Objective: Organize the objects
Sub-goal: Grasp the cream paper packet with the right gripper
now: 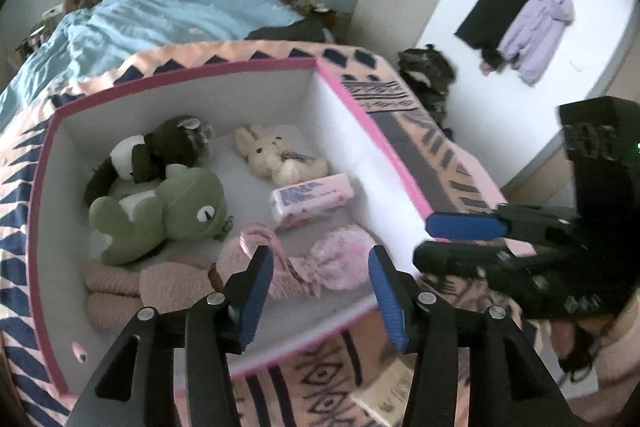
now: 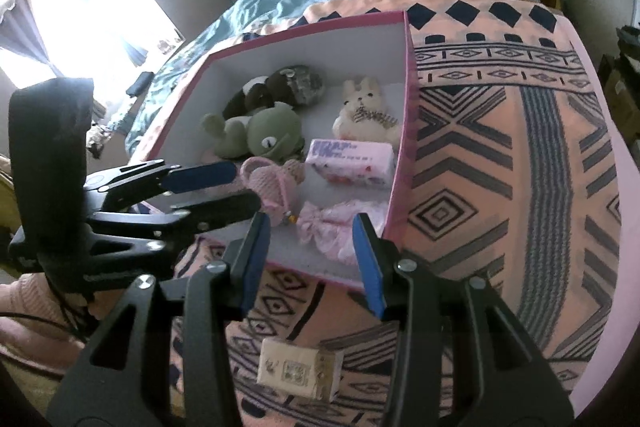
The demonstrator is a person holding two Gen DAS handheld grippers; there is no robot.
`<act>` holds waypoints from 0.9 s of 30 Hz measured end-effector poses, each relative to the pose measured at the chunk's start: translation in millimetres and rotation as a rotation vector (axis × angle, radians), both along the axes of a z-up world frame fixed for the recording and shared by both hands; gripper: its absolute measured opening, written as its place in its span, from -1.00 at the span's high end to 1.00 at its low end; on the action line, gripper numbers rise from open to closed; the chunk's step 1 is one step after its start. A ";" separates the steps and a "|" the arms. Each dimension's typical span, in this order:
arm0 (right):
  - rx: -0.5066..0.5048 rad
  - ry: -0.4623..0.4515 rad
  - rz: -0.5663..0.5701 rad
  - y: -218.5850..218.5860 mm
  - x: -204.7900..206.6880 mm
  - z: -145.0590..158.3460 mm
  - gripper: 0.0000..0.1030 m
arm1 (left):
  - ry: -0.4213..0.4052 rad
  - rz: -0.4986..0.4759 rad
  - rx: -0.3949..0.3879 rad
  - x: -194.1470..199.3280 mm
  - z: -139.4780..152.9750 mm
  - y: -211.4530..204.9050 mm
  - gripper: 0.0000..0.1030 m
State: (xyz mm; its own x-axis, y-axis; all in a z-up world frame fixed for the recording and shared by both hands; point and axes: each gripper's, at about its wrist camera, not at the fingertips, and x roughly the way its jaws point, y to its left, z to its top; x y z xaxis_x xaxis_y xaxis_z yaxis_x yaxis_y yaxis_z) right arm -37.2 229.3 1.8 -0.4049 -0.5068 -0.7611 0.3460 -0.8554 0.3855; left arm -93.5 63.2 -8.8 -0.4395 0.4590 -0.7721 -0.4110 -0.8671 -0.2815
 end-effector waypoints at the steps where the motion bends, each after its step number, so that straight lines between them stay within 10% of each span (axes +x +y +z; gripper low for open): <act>1: -0.004 0.002 0.000 1.4 3.0 0.8 0.12 | 0.011 -0.018 0.012 7.3 4.4 -1.6 0.02; 9: -0.049 -0.033 0.030 15.2 36.0 -3.1 0.12 | 0.011 -0.131 0.042 54.0 8.1 -0.4 0.01; 27: -0.010 -0.281 0.057 9.4 61.9 -86.2 0.12 | -0.367 -0.200 -0.032 70.0 -100.0 28.4 0.12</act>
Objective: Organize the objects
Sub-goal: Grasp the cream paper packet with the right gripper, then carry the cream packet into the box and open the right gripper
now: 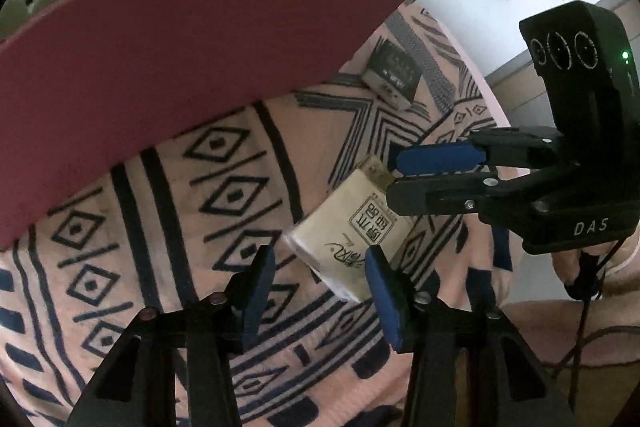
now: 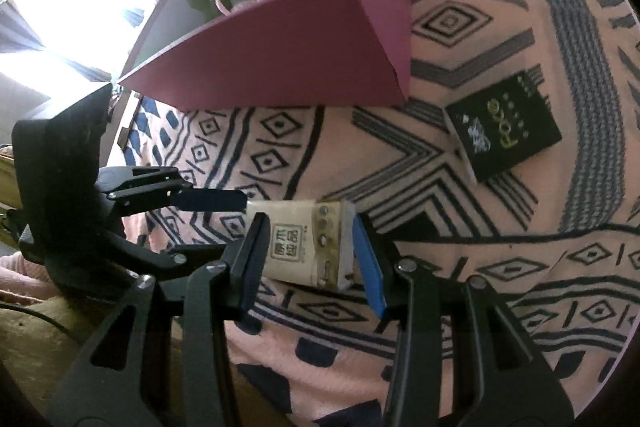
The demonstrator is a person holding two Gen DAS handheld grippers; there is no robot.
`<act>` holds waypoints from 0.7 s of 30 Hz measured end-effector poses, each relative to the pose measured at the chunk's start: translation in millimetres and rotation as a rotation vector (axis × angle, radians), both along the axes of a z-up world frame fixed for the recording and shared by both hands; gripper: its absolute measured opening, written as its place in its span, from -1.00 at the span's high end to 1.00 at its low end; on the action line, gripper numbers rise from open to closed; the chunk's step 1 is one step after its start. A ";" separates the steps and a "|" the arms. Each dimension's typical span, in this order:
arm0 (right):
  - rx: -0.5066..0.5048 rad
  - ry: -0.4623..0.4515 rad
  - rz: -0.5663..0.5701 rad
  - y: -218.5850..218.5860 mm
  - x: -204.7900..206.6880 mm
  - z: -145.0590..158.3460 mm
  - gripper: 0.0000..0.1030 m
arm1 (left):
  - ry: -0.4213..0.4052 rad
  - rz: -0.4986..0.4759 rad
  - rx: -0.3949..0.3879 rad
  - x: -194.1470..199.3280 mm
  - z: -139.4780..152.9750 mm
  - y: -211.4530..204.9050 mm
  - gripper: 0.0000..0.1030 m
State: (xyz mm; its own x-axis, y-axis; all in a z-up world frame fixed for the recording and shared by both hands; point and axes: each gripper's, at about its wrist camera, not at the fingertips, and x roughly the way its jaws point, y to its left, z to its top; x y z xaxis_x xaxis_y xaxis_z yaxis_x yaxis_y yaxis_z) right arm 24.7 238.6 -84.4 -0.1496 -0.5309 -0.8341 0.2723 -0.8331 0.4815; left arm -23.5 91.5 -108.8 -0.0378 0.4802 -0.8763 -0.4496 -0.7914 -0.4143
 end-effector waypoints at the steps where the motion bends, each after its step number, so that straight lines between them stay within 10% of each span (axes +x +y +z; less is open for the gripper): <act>1: 0.000 -0.006 -0.003 0.0 0.6 -2.2 0.12 | -0.012 0.007 0.009 -0.8 -1.2 -1.4 0.13; 21: -0.019 -0.020 -0.004 -1.6 5.1 -3.9 0.20 | -0.014 0.018 0.073 3.0 17.8 -9.6 0.41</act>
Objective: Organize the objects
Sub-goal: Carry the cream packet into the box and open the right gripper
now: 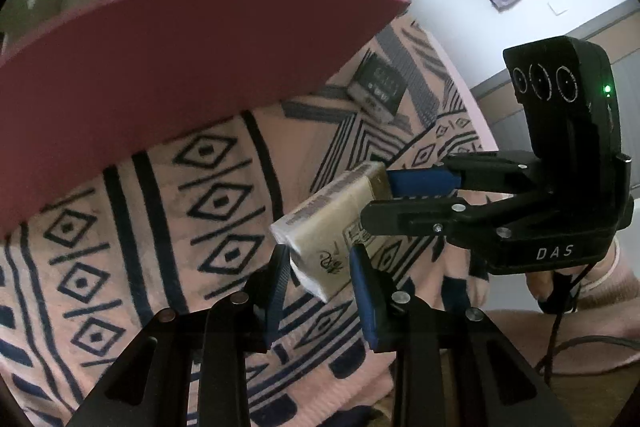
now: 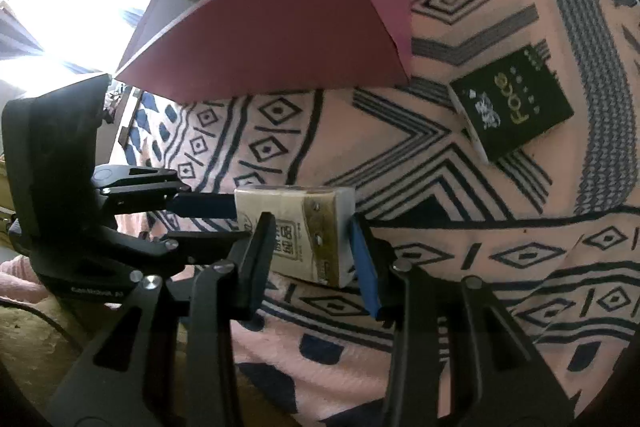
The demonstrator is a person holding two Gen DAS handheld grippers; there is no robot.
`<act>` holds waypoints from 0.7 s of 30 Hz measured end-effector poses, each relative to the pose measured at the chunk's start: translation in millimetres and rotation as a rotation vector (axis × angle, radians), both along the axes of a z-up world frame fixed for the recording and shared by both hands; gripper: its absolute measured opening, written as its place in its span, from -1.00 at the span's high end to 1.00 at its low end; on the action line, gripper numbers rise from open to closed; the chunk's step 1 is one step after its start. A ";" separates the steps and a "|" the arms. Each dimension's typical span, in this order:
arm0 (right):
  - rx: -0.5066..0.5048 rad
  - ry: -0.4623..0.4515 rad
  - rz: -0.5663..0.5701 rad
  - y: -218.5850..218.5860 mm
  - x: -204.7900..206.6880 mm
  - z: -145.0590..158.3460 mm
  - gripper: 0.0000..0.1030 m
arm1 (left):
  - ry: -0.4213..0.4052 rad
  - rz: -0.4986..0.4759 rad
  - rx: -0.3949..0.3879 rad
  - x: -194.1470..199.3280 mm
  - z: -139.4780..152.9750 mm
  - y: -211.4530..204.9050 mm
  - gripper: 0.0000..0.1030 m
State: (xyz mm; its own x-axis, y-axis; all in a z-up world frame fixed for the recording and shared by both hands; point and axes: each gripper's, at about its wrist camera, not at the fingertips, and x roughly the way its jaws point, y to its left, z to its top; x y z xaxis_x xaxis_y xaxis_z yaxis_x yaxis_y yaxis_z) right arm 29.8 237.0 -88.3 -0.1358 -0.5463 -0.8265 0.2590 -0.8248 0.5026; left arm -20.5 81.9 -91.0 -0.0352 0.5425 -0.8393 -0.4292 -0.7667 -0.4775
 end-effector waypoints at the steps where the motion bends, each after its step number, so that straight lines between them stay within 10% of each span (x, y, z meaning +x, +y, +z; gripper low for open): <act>1: 0.000 0.008 0.000 0.0 0.5 2.9 0.20 | 0.004 0.003 0.007 -0.5 3.1 -1.3 0.41; 21: -0.041 0.201 -0.014 3.9 -12.6 85.1 0.20 | 0.221 0.042 0.030 -15.1 89.3 -10.0 0.41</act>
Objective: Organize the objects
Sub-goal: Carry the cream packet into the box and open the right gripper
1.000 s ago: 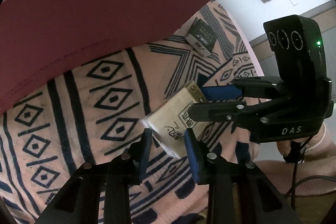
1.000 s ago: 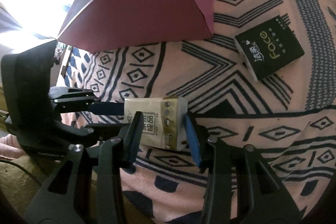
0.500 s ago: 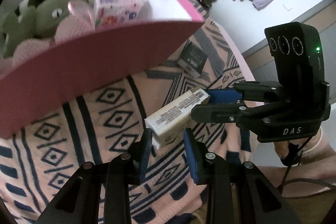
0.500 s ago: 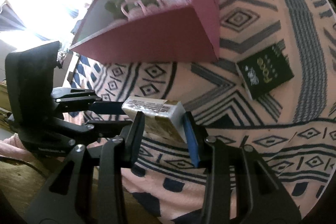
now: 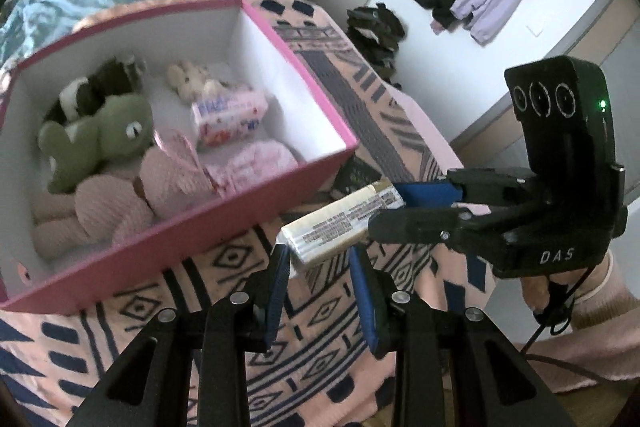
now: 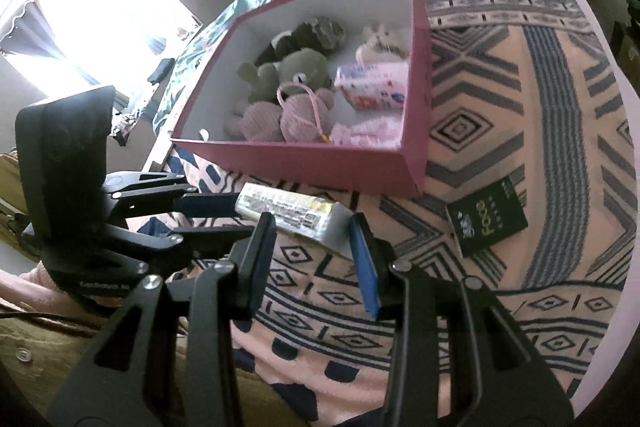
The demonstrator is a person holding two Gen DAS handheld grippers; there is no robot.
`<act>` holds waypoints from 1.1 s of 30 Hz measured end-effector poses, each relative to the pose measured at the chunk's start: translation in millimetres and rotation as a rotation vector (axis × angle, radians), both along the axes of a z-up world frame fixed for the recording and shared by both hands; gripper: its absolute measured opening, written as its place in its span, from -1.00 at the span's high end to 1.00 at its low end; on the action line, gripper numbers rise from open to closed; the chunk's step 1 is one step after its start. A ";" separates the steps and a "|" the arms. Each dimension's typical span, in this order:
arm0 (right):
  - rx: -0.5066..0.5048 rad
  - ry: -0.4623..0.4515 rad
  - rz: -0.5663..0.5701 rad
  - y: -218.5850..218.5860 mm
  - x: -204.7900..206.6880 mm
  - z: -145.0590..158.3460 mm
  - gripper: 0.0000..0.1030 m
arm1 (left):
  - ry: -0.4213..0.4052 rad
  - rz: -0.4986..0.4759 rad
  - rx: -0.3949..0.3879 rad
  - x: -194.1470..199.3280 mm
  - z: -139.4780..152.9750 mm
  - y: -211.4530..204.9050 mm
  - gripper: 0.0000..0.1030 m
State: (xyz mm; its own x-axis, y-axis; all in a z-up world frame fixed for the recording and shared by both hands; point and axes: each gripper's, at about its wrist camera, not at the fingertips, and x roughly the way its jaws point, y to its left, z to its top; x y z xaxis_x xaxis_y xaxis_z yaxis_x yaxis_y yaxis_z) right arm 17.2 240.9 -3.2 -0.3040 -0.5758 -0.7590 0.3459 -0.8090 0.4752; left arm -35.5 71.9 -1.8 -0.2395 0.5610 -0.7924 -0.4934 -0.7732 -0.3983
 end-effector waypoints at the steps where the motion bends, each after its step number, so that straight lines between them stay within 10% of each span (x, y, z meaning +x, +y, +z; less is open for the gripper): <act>1: 0.001 0.005 0.001 0.0 -2.7 2.9 0.20 | 0.006 0.004 0.002 -1.7 0.7 3.5 0.41; 33: -0.001 0.131 0.004 -10.8 -36.6 47.1 0.20 | 0.116 0.066 -0.004 -41.9 27.9 0.3 0.41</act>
State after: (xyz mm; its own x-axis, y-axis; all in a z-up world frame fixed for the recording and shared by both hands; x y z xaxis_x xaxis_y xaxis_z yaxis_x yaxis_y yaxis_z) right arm -19.4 230.1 44.0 -0.3982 -0.5778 -0.7124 0.4079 -0.8072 0.4267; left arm -77.4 72.2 26.2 -0.3662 0.5379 -0.7593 -0.4838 -0.8071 -0.3385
